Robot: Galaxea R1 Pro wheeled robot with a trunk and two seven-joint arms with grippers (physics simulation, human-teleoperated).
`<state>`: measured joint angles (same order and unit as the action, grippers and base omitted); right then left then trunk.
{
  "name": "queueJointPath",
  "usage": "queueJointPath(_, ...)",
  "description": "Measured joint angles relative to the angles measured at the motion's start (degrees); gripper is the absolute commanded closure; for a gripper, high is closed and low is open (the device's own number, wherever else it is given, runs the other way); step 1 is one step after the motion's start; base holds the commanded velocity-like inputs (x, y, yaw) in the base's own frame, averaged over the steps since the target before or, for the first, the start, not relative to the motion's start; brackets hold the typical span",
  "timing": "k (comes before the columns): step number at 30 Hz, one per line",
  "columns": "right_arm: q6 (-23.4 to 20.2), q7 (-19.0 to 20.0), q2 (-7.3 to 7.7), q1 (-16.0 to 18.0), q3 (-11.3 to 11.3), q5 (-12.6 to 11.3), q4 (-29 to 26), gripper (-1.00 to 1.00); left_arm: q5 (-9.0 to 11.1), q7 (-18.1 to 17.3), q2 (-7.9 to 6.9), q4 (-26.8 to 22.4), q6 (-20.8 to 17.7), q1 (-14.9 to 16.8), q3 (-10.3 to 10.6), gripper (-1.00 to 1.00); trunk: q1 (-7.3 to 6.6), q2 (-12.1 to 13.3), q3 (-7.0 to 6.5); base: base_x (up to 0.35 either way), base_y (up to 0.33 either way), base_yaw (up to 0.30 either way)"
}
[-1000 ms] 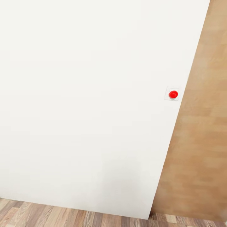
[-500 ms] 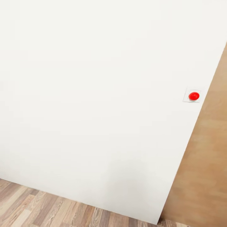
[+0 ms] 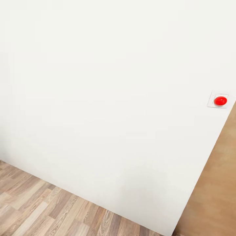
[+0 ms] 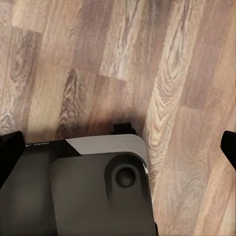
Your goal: Put all the toys in the child's room - the three board games (two on the bed and one on the table), the two jigsaw puzzles on the table, and the tennis ball on the table - inside the toy box on the table in the child's room.
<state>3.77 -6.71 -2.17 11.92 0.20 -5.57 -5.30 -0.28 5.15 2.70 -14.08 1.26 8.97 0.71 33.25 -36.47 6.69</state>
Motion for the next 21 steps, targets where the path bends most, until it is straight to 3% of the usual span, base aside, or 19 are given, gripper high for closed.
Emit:
queueJointPath(8, 0.05, 0.01, -0.01, 0.00, 0.00, 0.00, 0.00, -1.00, 0.16, 0.01, 0.01, 0.12, 0.15, -0.01, 0.00, -1.00, -0.01, 0.00, 0.18, -0.062, -0.122, 0.272)
queueJointPath(21, 0.08, 0.01, -0.02, 0.00, 0.05, 0.00, 0.01, -1.00, 0.41, 0.29, 0.09, 0.19, 0.17, -0.01, -0.07, -1.00, -0.01, 0.00, 0.48, -0.006, -0.015, 0.272)
